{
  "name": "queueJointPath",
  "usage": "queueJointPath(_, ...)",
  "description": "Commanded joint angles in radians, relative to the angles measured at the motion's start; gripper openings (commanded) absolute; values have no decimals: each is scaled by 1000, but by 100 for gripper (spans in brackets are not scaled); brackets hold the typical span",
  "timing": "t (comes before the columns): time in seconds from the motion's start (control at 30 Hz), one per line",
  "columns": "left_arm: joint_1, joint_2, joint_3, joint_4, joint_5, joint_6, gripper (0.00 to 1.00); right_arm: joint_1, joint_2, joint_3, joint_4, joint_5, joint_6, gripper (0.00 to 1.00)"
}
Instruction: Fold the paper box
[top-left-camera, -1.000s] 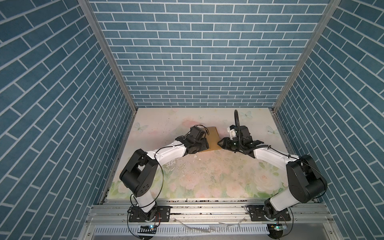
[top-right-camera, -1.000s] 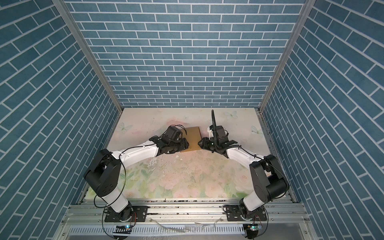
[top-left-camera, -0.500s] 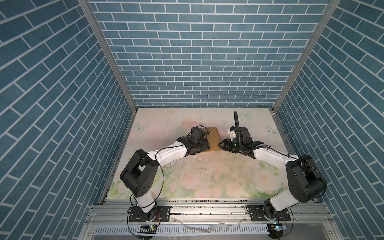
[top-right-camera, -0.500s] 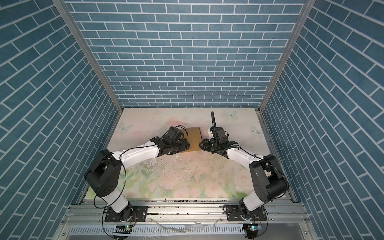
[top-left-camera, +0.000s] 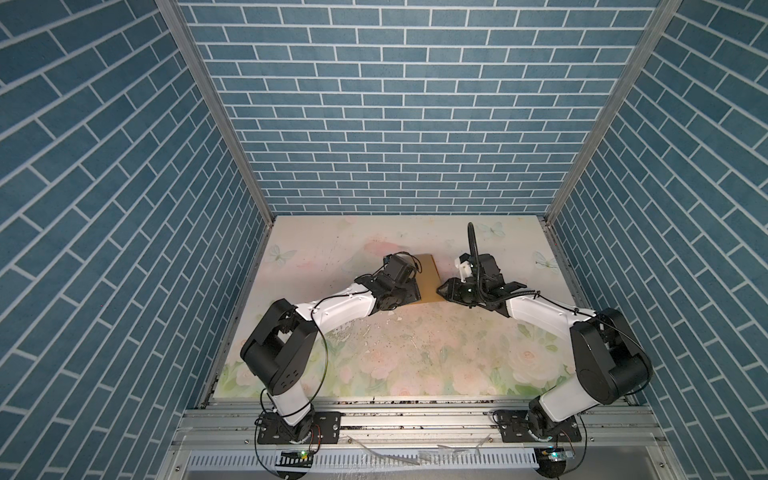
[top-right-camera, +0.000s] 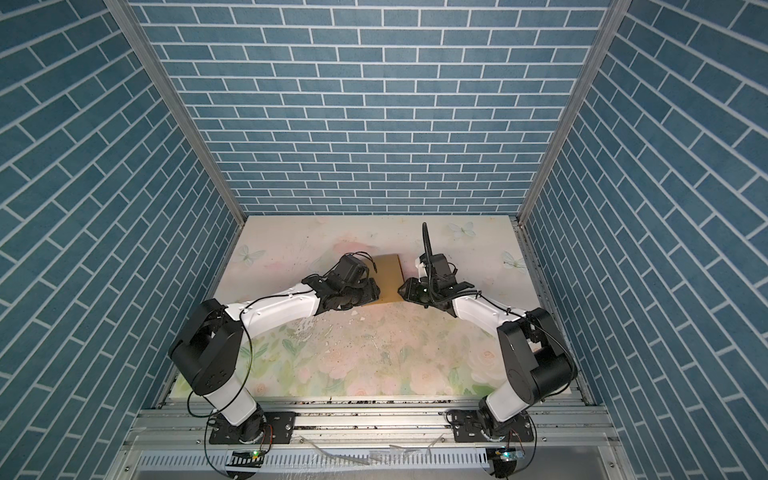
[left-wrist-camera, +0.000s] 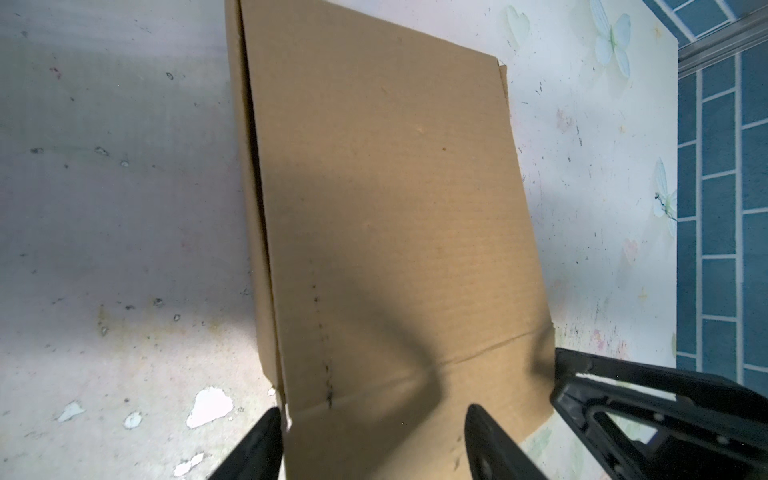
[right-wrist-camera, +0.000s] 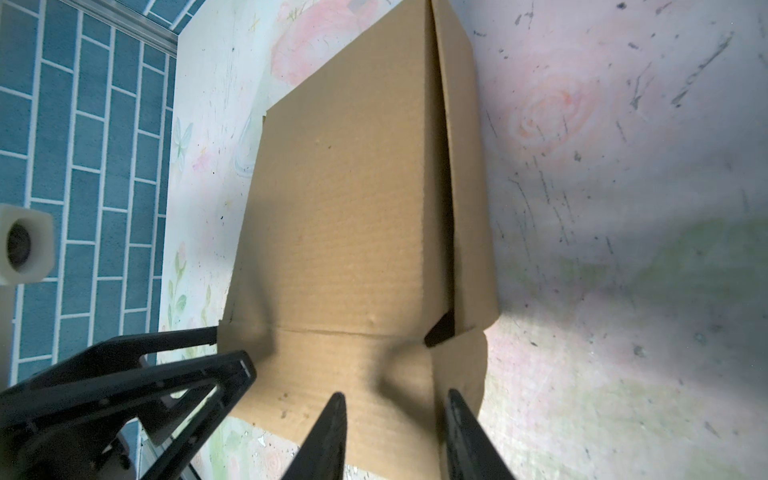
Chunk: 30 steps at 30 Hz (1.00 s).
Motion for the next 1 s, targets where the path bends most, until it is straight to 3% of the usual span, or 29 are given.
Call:
queueJointPath(0.0, -30, 16, 12, 50, 52, -7, 70, 19, 20, -14, 21, -77, 36, 39)
queueJointPath(0.47, -30, 38, -49, 98, 58, -22, 70, 19, 46, -27, 36, -74, 33, 35)
queueJointPath(0.97, -34, 10, -8, 69, 57, -25, 70, 19, 20, 9, 22, -91, 40, 35)
